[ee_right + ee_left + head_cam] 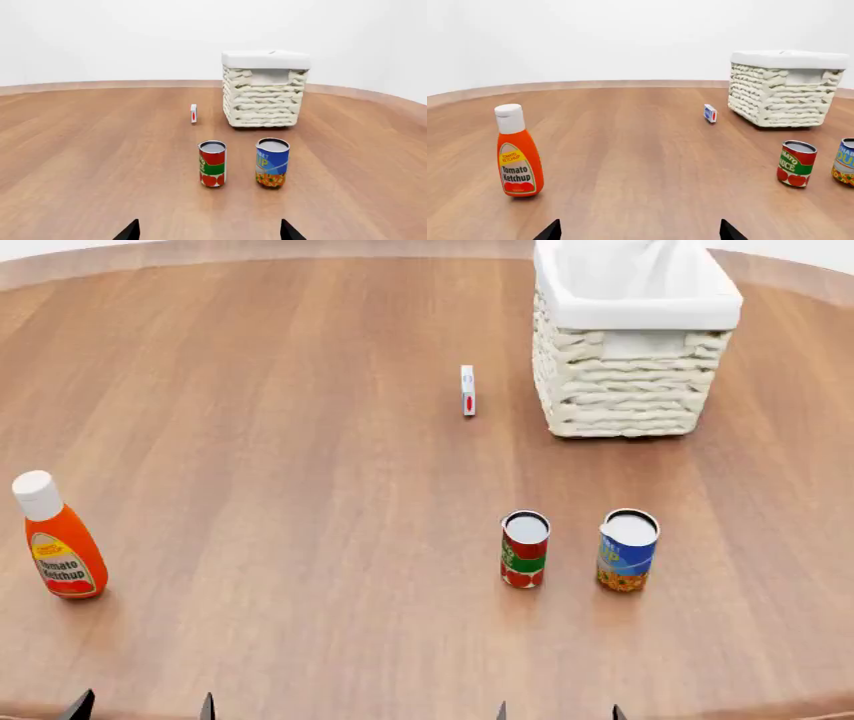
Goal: Pick up the alphabet soup and the cream cheese box, and put them in the basket.
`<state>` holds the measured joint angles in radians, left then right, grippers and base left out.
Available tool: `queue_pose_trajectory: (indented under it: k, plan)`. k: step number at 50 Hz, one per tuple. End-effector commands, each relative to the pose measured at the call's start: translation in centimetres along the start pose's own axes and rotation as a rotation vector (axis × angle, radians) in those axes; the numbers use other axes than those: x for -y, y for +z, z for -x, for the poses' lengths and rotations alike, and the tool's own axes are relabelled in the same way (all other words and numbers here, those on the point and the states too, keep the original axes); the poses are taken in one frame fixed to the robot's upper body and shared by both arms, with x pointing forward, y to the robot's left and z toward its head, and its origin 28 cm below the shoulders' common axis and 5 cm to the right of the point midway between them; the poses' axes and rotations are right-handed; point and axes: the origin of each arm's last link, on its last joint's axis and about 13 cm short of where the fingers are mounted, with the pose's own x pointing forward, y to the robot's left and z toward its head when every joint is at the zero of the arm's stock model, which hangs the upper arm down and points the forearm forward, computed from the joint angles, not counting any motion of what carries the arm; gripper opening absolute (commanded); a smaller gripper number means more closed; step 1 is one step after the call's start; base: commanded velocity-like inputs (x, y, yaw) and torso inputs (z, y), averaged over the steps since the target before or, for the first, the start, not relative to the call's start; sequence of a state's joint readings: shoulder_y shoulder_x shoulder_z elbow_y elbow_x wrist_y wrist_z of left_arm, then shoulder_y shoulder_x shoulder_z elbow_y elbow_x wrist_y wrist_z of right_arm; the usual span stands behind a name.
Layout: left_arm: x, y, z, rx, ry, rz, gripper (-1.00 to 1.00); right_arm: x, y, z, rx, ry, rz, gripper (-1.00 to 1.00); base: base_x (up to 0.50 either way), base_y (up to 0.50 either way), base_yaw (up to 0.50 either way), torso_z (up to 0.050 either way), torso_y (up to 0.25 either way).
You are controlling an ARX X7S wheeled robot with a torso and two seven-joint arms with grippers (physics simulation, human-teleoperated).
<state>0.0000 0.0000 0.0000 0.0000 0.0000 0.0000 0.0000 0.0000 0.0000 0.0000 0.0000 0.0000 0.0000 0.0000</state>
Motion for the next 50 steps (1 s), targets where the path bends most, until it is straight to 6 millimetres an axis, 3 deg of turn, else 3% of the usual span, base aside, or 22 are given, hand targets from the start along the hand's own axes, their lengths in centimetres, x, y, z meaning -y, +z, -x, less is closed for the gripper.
queue_pose_trajectory:
  k: [1, 13, 17, 24, 34, 38, 50]
  plan:
    - [0.0, 0.1, 0.1, 0.000, 0.000, 0.000, 1.00, 0.0, 0.0, 0.0, 0.000, 0.000, 0.000, 1.00, 0.00, 0.00, 0.00, 0.000, 0.000]
    - [-0.1, 1.1, 0.0, 0.047, -0.009, 0.029, 1.00, 0.0, 1.2, 0.2, 0.041, 0.004, 0.051, 1.00, 0.00, 0.00, 0.00, 0.000, 0.000]
    - [0.0, 3.2, 0.3, 0.126, -0.016, 0.029, 1.00, 0.0, 2.9, 0.7, 0.115, -0.002, 0.098, 1.00, 0.00, 0.00, 0.00, 0.000, 0.000]
    - [-0.3, 8.4, 1.4, 0.309, -0.013, 0.038, 1.00, 0.4, 8.5, 2.1, 0.303, -0.022, 0.141, 1.00, 0.00, 0.00, 0.00, 0.000, 0.000]
    - [-0.3, 13.8, 4.2, 0.580, -0.051, 0.060, 1.00, 0.1, 13.2, 4.2, 0.540, -0.039, 0.225, 1.00, 0.00, 0.00, 0.00, 0.000, 0.000]
    - [-0.1, 14.6, 4.8, 0.644, -0.062, 0.063, 1.00, -0.1, 13.9, 4.8, 0.596, -0.032, 0.234, 1.00, 0.00, 0.00, 0.00, 0.000, 0.000]
    - [-0.1, 14.0, 4.6, 0.643, -0.063, 0.048, 1.00, -0.1, 14.0, 5.1, 0.606, -0.017, 0.220, 1.00, 0.00, 0.00, 0.00, 0.000, 0.000]
